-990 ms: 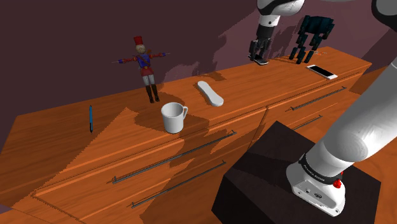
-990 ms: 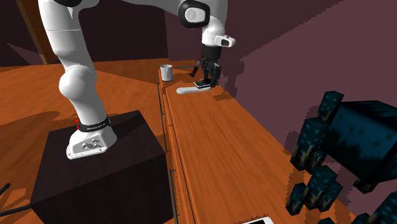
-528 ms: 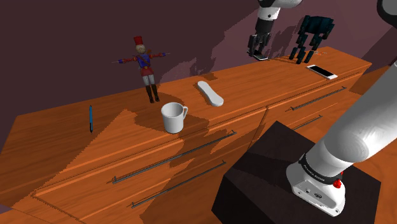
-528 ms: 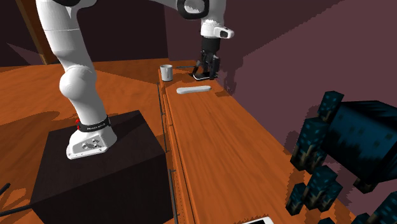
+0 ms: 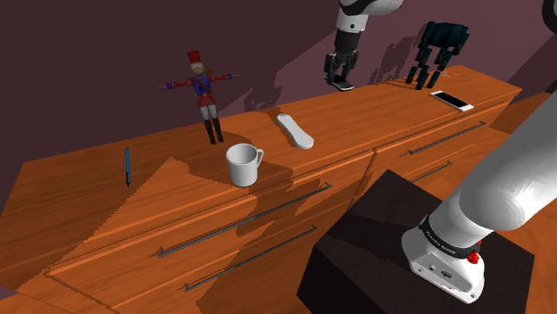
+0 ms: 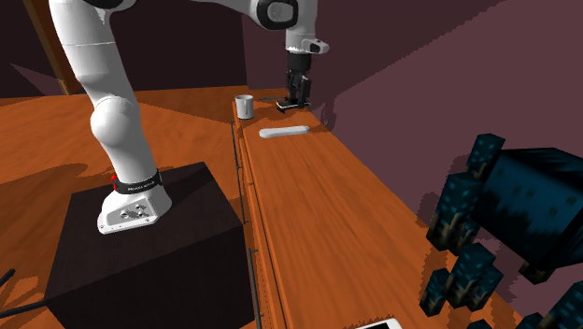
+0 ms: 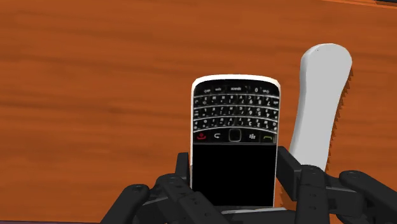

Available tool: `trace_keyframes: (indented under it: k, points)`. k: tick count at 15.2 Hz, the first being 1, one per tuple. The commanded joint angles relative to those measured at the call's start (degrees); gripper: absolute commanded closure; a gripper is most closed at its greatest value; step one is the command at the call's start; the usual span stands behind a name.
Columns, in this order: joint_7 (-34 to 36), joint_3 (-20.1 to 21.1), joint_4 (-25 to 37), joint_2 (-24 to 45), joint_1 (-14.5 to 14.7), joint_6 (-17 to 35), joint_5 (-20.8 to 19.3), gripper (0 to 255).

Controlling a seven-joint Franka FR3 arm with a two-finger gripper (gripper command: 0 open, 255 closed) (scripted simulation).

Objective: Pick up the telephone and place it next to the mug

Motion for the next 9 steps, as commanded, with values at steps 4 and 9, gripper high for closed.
trace_keyframes:
  k: [4,9]
  points:
    - [6.74,3.47,0.34,0.04,3.28,0.08,0.30,255]
    - [13.23,6.80,2.57,1.97,6.56,0.15,0.70,255]
